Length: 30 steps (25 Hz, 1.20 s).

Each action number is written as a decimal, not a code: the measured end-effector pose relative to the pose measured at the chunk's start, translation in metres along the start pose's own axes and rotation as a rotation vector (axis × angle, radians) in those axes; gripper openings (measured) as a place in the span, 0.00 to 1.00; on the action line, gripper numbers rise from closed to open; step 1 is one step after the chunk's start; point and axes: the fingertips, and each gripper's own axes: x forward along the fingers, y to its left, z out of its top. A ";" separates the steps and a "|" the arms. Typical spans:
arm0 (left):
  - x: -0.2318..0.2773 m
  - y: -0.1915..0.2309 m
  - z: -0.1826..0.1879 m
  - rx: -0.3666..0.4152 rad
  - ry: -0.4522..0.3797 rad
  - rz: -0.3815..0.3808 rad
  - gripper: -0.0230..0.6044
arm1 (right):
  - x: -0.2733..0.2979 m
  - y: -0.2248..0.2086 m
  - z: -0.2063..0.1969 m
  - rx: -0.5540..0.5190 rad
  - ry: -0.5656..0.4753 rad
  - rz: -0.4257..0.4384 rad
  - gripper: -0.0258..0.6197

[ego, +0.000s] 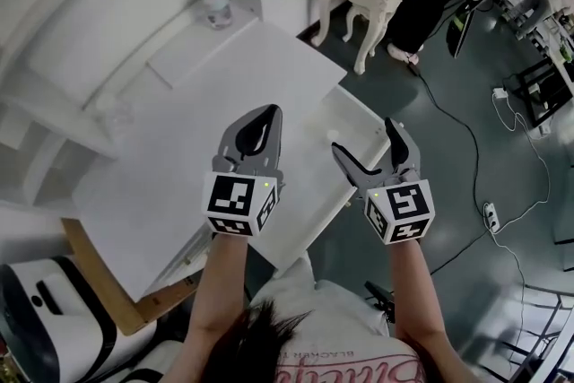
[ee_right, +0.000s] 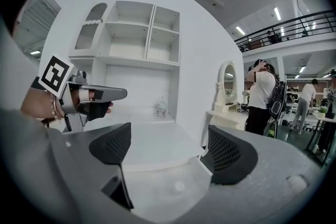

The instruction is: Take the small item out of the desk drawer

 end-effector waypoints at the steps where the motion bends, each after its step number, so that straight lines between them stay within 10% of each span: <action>1: 0.001 0.003 -0.001 -0.002 0.005 -0.002 0.06 | 0.004 0.000 -0.001 -0.006 0.010 0.002 0.75; 30: 0.050 0.031 -0.091 -0.077 0.163 0.034 0.06 | 0.131 -0.015 -0.201 -0.053 0.479 0.210 0.69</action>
